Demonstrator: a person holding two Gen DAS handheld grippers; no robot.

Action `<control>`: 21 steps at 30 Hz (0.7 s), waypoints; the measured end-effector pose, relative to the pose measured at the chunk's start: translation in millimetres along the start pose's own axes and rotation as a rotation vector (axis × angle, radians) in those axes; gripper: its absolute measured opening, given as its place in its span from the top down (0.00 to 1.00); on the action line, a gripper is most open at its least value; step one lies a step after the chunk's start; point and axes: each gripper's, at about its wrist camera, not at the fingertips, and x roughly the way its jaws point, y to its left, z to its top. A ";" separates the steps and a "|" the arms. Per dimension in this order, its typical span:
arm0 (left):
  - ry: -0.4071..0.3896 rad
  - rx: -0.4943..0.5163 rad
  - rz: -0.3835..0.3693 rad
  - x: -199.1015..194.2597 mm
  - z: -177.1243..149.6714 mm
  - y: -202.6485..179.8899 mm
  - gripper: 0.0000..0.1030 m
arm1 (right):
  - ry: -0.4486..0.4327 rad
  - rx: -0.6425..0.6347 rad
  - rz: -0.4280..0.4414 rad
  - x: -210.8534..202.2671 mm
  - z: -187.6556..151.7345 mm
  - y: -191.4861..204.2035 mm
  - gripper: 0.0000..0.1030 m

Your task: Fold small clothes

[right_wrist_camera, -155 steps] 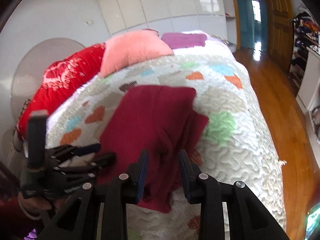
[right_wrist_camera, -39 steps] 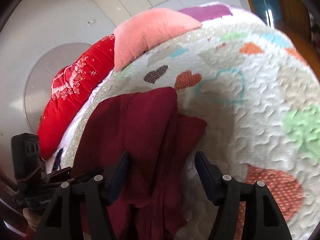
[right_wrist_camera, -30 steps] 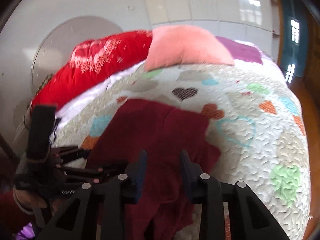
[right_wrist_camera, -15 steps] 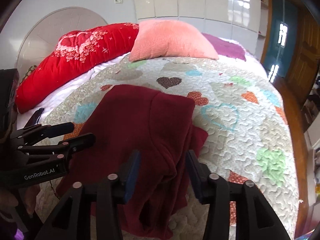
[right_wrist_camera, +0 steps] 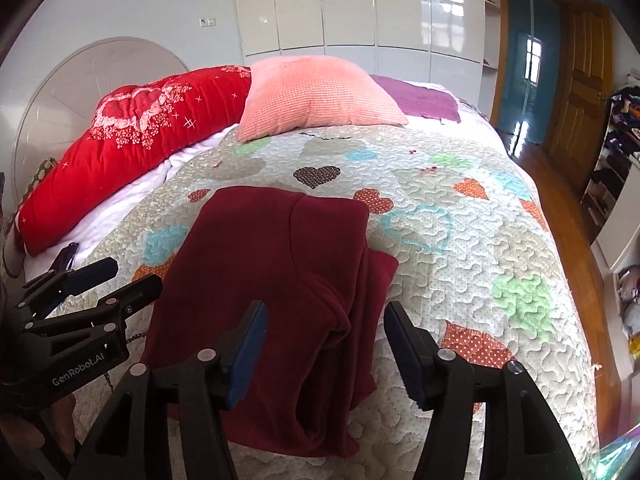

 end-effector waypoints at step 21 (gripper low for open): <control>0.002 -0.006 0.005 5.8 -3.6 -3.4 0.38 | 0.030 0.036 -0.010 5.7 -3.6 -7.0 0.40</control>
